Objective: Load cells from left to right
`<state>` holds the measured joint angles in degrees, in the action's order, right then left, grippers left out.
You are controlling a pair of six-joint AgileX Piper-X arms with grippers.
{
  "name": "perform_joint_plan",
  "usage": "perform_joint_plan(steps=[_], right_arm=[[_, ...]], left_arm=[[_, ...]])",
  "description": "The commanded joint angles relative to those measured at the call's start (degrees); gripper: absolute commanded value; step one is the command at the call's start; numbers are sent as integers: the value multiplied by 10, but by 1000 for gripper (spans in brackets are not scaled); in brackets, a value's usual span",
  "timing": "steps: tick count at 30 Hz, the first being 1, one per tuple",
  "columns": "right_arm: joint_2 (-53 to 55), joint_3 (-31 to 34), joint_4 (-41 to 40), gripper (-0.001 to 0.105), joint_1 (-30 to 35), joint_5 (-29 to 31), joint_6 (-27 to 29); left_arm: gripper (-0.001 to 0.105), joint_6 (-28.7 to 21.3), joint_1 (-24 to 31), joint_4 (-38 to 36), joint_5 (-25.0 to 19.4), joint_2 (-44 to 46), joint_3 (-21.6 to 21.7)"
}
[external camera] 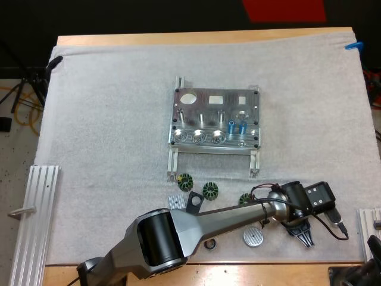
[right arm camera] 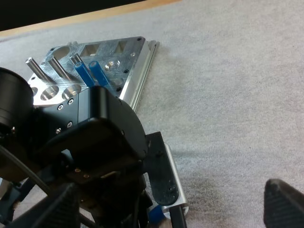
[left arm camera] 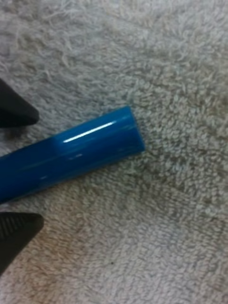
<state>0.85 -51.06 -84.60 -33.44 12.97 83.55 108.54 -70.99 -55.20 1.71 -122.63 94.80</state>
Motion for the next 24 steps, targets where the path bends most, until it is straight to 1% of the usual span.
perform_joint_plan(steps=[1, 4, 5, 7, 9, 10, 11, 16, 17, 18, 19, 21, 24], right_arm=[[5, -2, -1, 76, 1, -3, 2], [5, -2, -1, 76, 1, -3, 2], [5, -2, -1, 76, 1, -3, 1], [5, -2, -1, 76, 1, -3, -2], [5, -2, -1, 76, 1, -3, -3], [5, -2, -1, 76, 1, -3, -3], [5, -2, -1, 76, 1, -3, -7], [5, -2, -1, 76, 1, -3, -15], [5, -2, -1, 76, 1, -3, -15], [5, -2, -1, 76, 1, -3, -15], [5, -2, -1, 76, 1, -3, -15], [5, -2, -1, 76, 1, -3, -15], [5, -2, -1, 76, 1, -1, -15]], left_arm=[[40, -5, 0, -2, -6, 0, 3], [39, -10, 0, -3, -6, 0, 3], [37, -10, 0, -3, -8, 0, 3], [27, -12, 0, -3, -8, 0, 3], [10, -12, 0, -3, -8, 0, 3], [7, -12, 0, -3, -8, 0, 3], [0, -19, 0, -3, -7, 0, 3], [0, -53, 0, -8, -8, 1, 5], [0, -68, 0, -16, -17, 4, 8], [0, -85, 0, -25, -38, 9, 11], [0, -91, 0, -28, -46, 13, 12], [0, -126, 2, -37, -91, 36, 12], [0, -164, 8, -38, -115, 82, 12]])
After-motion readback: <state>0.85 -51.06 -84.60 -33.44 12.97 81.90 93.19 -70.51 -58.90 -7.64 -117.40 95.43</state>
